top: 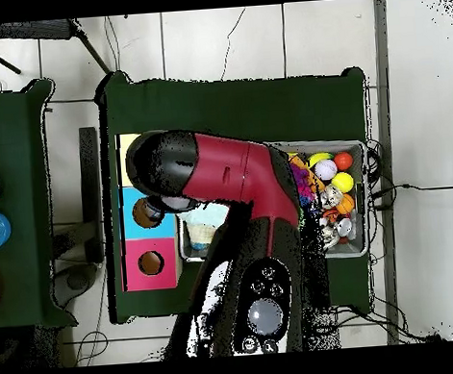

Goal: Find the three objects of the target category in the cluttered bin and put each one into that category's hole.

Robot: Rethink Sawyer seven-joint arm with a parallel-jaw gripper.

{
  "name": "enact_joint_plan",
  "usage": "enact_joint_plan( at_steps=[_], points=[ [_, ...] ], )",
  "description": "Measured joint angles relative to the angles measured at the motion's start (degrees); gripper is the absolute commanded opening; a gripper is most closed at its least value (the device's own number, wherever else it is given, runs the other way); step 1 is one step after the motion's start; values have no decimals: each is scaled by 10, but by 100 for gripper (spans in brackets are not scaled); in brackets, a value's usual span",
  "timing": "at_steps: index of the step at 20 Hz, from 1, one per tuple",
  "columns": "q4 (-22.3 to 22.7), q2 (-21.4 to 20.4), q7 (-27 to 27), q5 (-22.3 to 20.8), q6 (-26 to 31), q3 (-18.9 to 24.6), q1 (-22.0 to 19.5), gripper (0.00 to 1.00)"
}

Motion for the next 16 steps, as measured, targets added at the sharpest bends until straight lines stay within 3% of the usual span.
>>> enact_joint_plan(
  at_steps=[16],
  points=[
    [-25,23,52,0,0,-1,26,0]
  ],
)
